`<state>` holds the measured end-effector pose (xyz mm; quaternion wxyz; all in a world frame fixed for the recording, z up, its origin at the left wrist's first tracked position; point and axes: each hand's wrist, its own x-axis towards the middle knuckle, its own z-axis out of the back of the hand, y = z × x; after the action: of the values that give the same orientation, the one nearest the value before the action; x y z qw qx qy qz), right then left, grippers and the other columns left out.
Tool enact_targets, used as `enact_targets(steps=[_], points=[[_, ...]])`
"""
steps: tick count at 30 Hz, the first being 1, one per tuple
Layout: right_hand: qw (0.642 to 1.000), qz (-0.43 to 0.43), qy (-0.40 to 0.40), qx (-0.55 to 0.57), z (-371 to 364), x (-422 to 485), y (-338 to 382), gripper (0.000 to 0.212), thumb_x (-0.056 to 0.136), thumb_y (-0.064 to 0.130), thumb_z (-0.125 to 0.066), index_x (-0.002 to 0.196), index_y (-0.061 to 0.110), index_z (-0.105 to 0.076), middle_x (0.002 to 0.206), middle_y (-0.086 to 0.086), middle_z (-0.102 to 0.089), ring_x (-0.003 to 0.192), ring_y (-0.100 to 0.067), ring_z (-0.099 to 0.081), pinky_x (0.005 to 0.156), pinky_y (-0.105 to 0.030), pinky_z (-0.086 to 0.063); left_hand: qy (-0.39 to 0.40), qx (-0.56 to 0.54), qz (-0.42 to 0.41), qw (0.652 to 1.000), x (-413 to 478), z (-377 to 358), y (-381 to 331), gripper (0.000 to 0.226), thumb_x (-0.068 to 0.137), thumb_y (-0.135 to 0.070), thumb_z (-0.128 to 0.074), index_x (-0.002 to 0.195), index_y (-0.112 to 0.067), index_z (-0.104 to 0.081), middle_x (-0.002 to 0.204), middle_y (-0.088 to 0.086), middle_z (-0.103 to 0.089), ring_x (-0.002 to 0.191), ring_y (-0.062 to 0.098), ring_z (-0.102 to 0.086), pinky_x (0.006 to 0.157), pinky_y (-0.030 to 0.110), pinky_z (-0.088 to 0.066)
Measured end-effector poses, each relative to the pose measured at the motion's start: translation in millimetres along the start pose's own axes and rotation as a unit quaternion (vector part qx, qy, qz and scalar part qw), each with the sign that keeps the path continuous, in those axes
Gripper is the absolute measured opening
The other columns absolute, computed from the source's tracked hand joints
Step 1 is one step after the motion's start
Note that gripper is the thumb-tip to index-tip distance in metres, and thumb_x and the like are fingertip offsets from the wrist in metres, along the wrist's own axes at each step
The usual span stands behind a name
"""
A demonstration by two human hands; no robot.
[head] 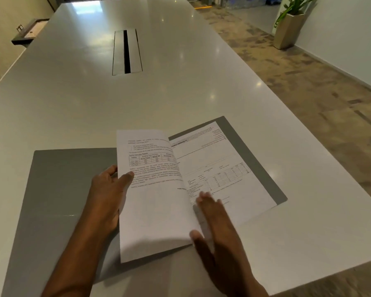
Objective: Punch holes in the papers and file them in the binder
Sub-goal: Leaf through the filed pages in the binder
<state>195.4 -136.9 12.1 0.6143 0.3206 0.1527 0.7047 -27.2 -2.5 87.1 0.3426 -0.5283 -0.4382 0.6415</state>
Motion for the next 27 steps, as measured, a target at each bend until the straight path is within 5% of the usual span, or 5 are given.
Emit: enact_targets(steps=[4, 10, 15, 22, 27], points=[[0.979, -0.179, -0.042, -0.09, -0.7, -0.9, -22.0, 0.072, 0.104, 0.049, -0.035, 0.167, 0.02, -0.013, 0.176, 0.003, 0.003, 0.162, -0.016, 0.006, 0.131, -0.04, -0.002, -0.008, 0.009, -0.019, 1.0, -2.3, 3.6, -1.0, 0.023, 0.103, -0.002, -0.062, 0.121, -0.013, -0.069, 0.116, 0.005, -0.078, 0.102, 0.024, -0.077, 0.098, 0.04, -0.059], [0.918, -0.313, -0.03, -0.241, 0.5, -5.0, -32.2, 0.093, 0.097, 0.068, -0.02, 0.162, 0.001, -0.018, 0.169, -0.027, -0.018, 0.159, -0.041, -0.012, 0.127, -0.062, -0.01, -0.02, 0.017, -0.033, 0.999, -1.2, 11.9, 7.4, 0.025, 0.102, -0.002, -0.063, 0.124, -0.011, -0.071, 0.118, 0.007, -0.08, 0.106, 0.028, -0.078, 0.105, 0.05, -0.056], [0.898, -0.337, 0.0, -0.283, 0.8, -8.3, -33.9, 0.102, 0.095, 0.074, -0.012, 0.161, -0.002, -0.022, 0.166, -0.031, -0.022, 0.158, -0.044, -0.015, 0.127, -0.062, -0.007, -0.033, 0.004, -0.04, 0.999, 1.1, 18.3, 16.3, 0.026, 0.102, 0.0, -0.063, 0.122, -0.012, -0.073, 0.117, 0.007, -0.081, 0.107, 0.03, -0.078, 0.107, 0.054, -0.055], [0.898, -0.32, -0.009, -0.302, -1.2, -8.4, -35.1, 0.099, 0.095, 0.071, -0.025, 0.159, -0.004, -0.027, 0.164, -0.031, -0.029, 0.156, -0.044, -0.021, 0.128, -0.058, -0.005, -0.029, 0.002, -0.052, 0.998, 4.9, 24.9, 23.2, 0.026, 0.102, -0.001, -0.063, 0.124, -0.011, -0.073, 0.119, 0.008, -0.081, 0.108, 0.029, -0.078, 0.108, 0.055, -0.053], [0.91, -0.317, -0.025, -0.267, -2.5, -7.6, -36.0, 0.099, 0.095, 0.072, -0.027, 0.163, 0.001, -0.016, 0.169, -0.026, -0.02, 0.159, -0.039, -0.013, 0.13, -0.049, 0.0, -0.028, 0.013, -0.052, 0.998, 3.2, 25.3, 23.4, 0.028, 0.102, -0.002, -0.063, 0.127, -0.011, -0.072, 0.12, 0.007, -0.08, 0.108, 0.029, -0.078, 0.108, 0.055, -0.054]])
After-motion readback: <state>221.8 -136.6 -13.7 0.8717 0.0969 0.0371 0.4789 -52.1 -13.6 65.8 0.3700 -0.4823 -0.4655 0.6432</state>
